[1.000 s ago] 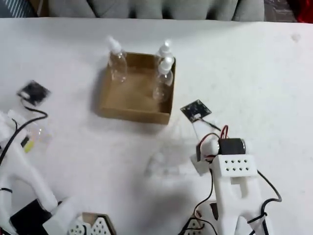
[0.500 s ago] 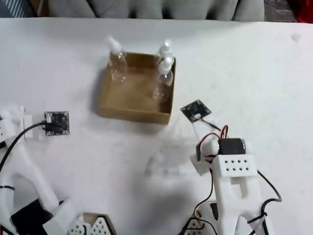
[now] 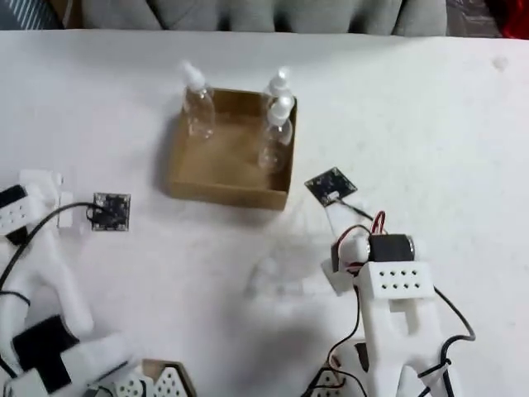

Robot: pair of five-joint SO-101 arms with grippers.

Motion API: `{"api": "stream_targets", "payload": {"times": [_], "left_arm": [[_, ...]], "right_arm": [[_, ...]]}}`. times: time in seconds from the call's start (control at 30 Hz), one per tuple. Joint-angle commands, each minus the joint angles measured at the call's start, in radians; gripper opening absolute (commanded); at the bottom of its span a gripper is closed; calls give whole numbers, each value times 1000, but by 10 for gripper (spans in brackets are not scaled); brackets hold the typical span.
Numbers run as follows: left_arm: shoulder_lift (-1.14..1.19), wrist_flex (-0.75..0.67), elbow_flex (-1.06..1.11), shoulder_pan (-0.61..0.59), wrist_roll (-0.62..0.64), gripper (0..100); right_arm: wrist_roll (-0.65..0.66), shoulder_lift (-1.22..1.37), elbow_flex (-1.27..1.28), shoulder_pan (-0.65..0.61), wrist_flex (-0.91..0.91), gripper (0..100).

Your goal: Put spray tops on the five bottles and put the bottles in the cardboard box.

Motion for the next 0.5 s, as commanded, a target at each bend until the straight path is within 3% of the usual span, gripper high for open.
{"api": "stream_targets", "payload": {"times": [0.0, 0.47], "left_arm": [[128, -17, -144, 13, 35, 272], [294, 26, -229, 13, 169, 268]], "right_arm": [[9, -21, -9, -5, -10, 18], [8, -21, 2, -7, -21, 19]]}}
